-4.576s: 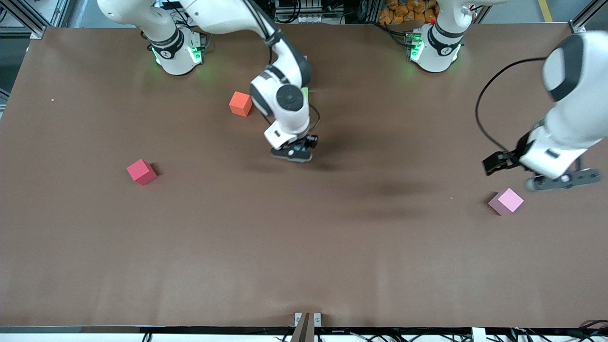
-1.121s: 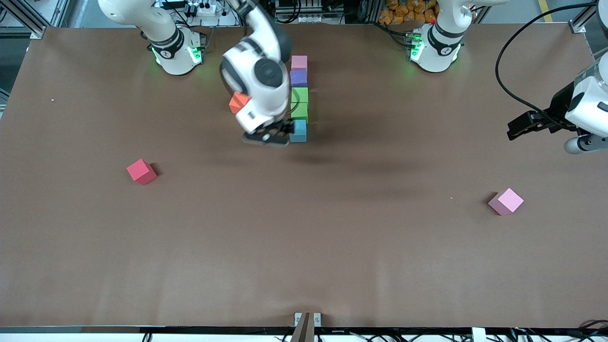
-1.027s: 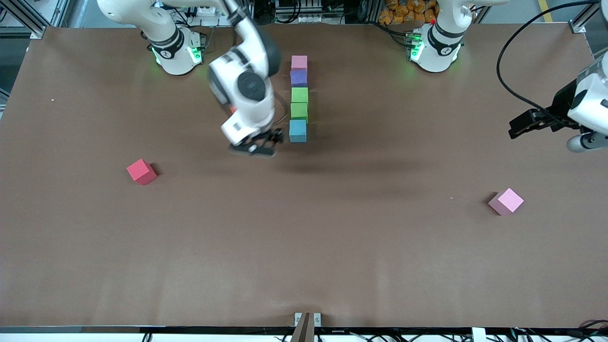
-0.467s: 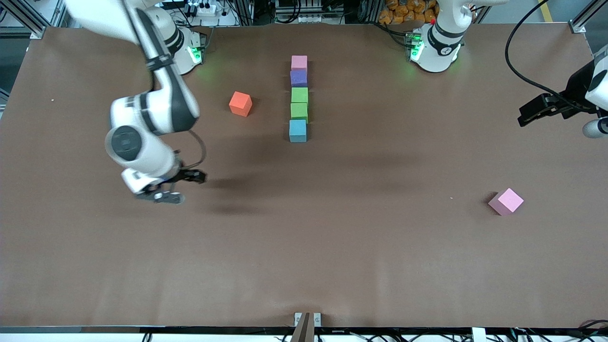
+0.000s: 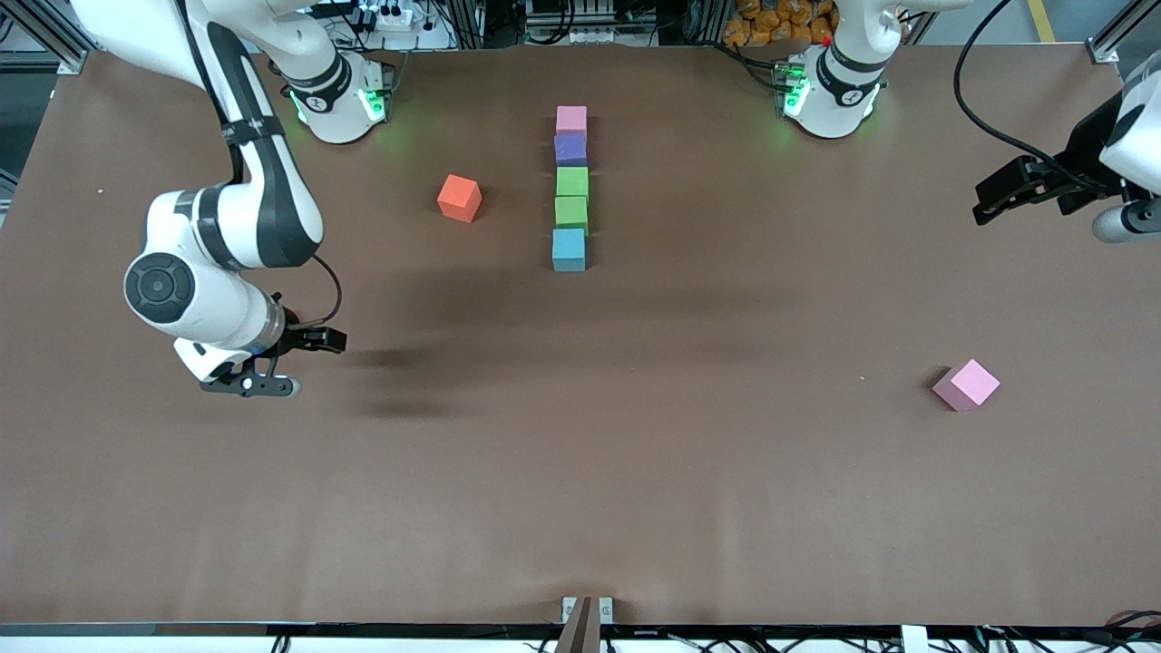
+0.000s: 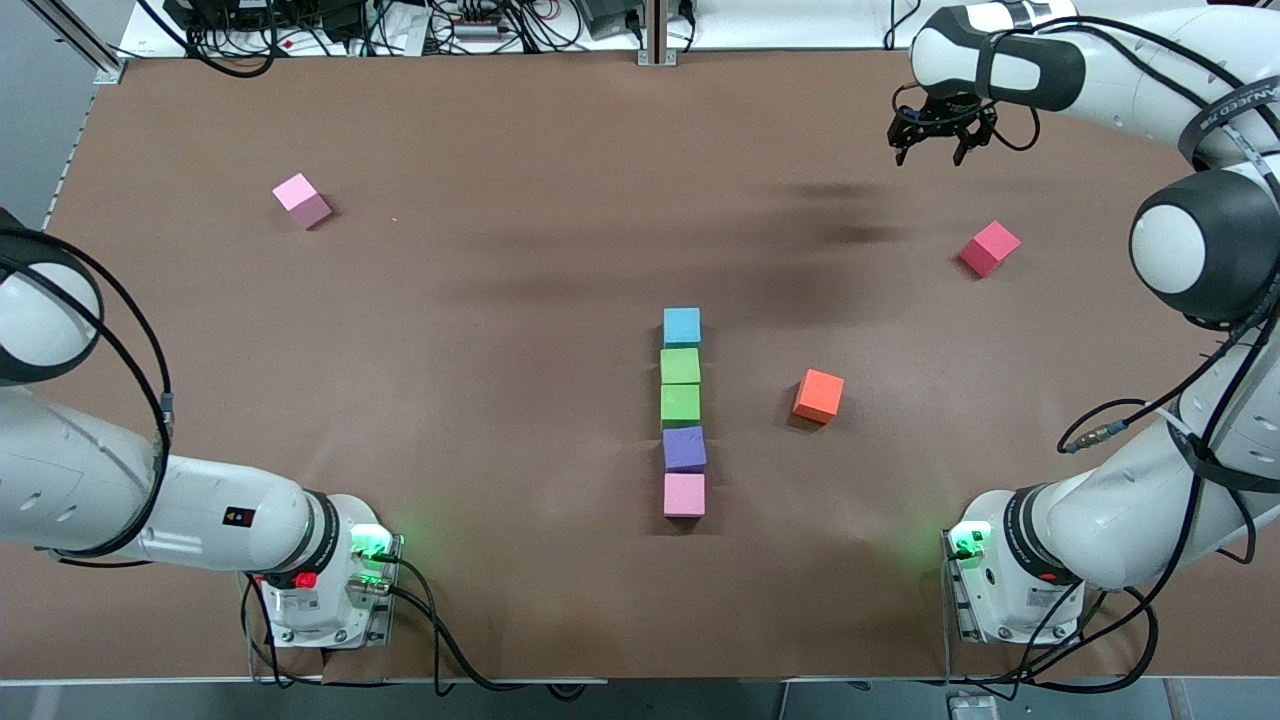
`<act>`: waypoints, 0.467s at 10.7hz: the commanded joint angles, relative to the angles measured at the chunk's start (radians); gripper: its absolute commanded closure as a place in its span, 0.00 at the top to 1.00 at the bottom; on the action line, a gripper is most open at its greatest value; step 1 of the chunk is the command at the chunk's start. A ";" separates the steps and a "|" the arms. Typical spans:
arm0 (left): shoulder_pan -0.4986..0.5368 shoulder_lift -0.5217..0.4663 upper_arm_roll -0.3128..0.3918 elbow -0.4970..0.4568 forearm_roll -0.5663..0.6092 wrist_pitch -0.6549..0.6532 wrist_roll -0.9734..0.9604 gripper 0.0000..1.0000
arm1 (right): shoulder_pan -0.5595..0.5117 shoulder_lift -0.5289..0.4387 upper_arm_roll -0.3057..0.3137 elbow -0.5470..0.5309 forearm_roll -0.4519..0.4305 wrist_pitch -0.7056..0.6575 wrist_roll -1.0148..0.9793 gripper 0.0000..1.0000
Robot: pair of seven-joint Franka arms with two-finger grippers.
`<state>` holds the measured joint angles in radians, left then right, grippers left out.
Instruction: Arrange blocks into number 1
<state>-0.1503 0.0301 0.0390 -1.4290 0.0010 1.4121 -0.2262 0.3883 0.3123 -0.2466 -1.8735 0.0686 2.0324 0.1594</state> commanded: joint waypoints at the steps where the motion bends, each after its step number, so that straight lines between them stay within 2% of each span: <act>1: 0.009 -0.004 -0.007 0.016 -0.015 -0.021 0.018 1.00 | -0.154 -0.116 0.115 -0.083 0.000 -0.027 -0.116 1.00; 2: 0.009 -0.004 -0.007 0.016 -0.015 -0.019 0.018 1.00 | -0.243 -0.154 0.191 -0.114 -0.001 -0.028 -0.139 1.00; 5: 0.009 -0.004 -0.007 0.016 -0.018 -0.016 0.018 1.00 | -0.304 -0.254 0.231 -0.147 -0.019 -0.031 -0.143 1.00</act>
<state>-0.1498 0.0294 0.0363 -1.4248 0.0010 1.4115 -0.2261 0.1251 0.1493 -0.0622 -1.9651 0.0668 1.9989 0.0242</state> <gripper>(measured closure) 0.000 0.000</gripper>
